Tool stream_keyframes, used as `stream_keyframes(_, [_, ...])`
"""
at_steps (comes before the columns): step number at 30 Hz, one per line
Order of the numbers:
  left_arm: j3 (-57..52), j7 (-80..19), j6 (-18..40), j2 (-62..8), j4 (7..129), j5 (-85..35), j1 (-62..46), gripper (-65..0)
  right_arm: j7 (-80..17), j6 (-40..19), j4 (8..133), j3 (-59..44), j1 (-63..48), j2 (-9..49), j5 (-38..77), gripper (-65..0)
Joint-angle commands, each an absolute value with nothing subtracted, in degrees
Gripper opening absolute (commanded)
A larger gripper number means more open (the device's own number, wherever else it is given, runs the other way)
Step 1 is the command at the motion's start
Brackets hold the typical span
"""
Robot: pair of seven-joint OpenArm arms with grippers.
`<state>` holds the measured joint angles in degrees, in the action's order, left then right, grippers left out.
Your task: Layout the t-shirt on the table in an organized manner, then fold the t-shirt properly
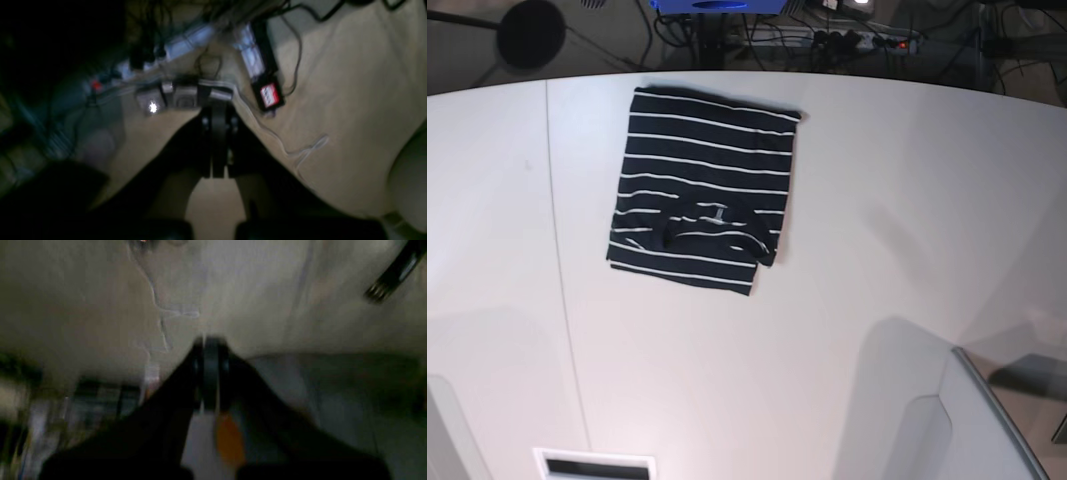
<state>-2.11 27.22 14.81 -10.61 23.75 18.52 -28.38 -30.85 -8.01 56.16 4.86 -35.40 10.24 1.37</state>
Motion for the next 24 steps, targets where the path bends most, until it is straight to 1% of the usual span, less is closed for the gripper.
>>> stream_keyframes(1, [-2.2,29.6,14.9,-10.9,18.9,18.8,-27.3,-65.0,-28.9,-8.0,49.9,6.0,-34.2,10.7,1.5,-64.8])
stream_keyframes(3, [-2.2,30.8,14.9,-10.6,8.5,18.8,-21.7,-65.0,-19.8,-8.0,33.8,8.5,-27.2,10.5,1.5,-64.8])
stream_keyframes(5, [-2.2,30.8,14.9,-9.9,1.7,18.9,-16.8,-65.0,-7.5,-8.0,17.3,11.0,-20.4,10.2,1.5,-64.5])
stream_keyframes(7, [-2.2,30.7,14.9,-9.7,0.0,18.9,-13.8,-65.0,6.0,-8.0,4.3,13.8,-15.5,9.4,1.5,-64.4])
stream_keyframes(8, [-2.2,30.7,14.9,-9.6,0.0,18.9,-13.1,-65.0,11.8,-8.0,0.0,15.3,-13.8,8.8,1.5,-64.4])
stream_keyframes(9, [-2.2,30.7,14.9,-9.6,0.0,18.9,-12.5,-65.0,15.4,-8.0,0.0,16.6,-12.8,8.8,1.5,-64.4])
stream_keyframes(10, [-2.3,30.7,14.9,-9.5,0.0,18.8,-12.4,-65.0,17.0,-7.9,0.0,17.8,-12.4,8.8,1.5,-64.4])
stream_keyframes(14, [-2.9,30.7,14.9,-8.1,0.0,18.3,-10.9,-65.0,17.2,-7.9,0.0,19.1,-12.3,9.7,1.6,-64.4])
stream_keyframes(17, [-2.2,30.8,14.9,-7.3,0.0,18.8,-10.8,-65.0,17.2,-7.9,3.0,19.0,-13.1,10.2,1.6,-64.4])
stream_keyframes(24, [-2.2,30.8,14.9,-5.8,2.2,18.9,-9.4,-65.0,17.4,-7.9,6.1,19.0,-13.3,9.9,1.6,-64.4])
